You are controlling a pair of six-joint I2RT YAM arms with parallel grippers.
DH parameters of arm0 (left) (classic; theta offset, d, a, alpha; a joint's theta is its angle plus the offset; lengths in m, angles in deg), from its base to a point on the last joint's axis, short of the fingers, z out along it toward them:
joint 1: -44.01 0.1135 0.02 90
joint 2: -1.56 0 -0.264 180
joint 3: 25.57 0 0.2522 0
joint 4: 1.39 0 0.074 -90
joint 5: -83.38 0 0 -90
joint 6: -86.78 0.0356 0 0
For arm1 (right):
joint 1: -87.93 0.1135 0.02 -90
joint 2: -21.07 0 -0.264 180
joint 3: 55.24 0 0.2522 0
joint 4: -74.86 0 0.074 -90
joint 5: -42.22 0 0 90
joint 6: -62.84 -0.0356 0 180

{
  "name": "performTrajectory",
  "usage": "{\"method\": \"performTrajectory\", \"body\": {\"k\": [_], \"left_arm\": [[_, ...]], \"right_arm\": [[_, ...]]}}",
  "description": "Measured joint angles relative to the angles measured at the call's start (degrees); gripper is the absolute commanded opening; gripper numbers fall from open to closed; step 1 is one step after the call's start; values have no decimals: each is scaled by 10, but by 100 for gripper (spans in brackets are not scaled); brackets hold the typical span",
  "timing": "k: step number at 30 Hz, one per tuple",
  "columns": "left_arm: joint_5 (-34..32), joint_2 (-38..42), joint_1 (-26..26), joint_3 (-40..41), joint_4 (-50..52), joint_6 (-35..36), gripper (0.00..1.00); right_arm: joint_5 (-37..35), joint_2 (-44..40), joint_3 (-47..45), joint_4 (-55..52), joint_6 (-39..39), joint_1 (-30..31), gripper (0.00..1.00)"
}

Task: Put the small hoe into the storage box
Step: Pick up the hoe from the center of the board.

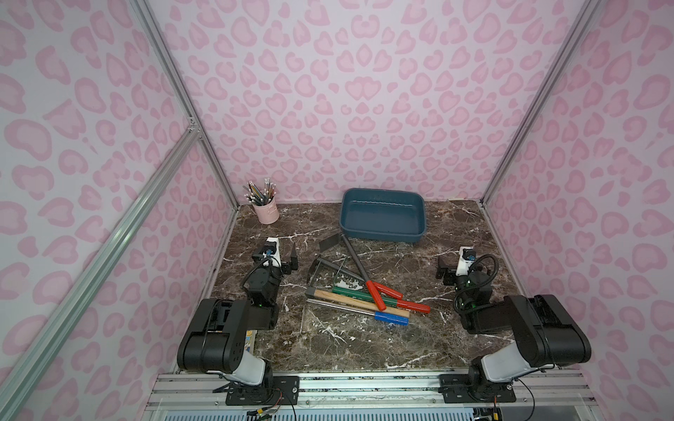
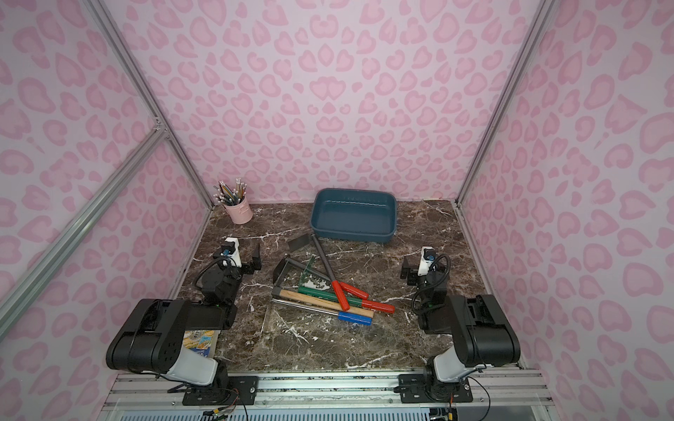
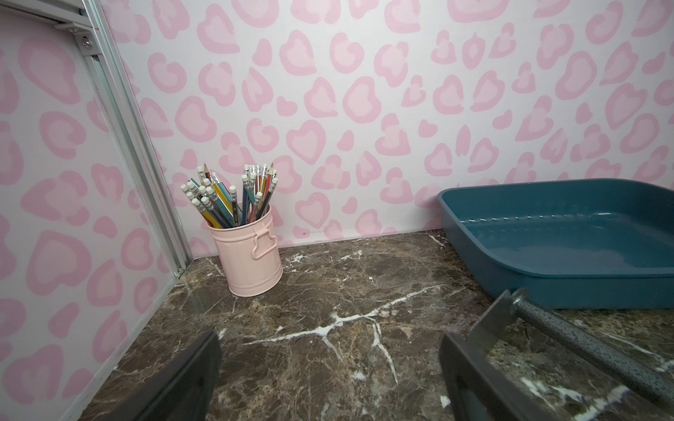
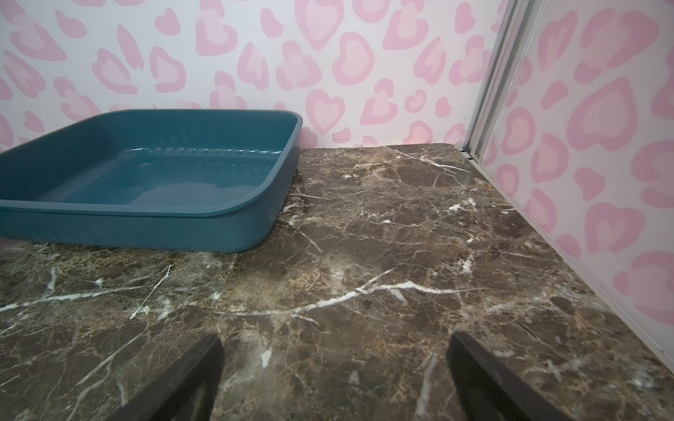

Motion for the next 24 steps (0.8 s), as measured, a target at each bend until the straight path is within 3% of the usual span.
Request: {"method": "performTrajectory", "body": {"k": [12,18,24], "left_arm": [[-6,21,0,-48,53,-4,97],[-42,63,-16,-113,174,-10,97],[-79,83,-39,-216,314,-64,98]], "right_arm": [[6,-25,1,-5,0,0,100],[13,-78,56,-101,5,4,99],[12,-118,106,-226,-12,20,100]]}}
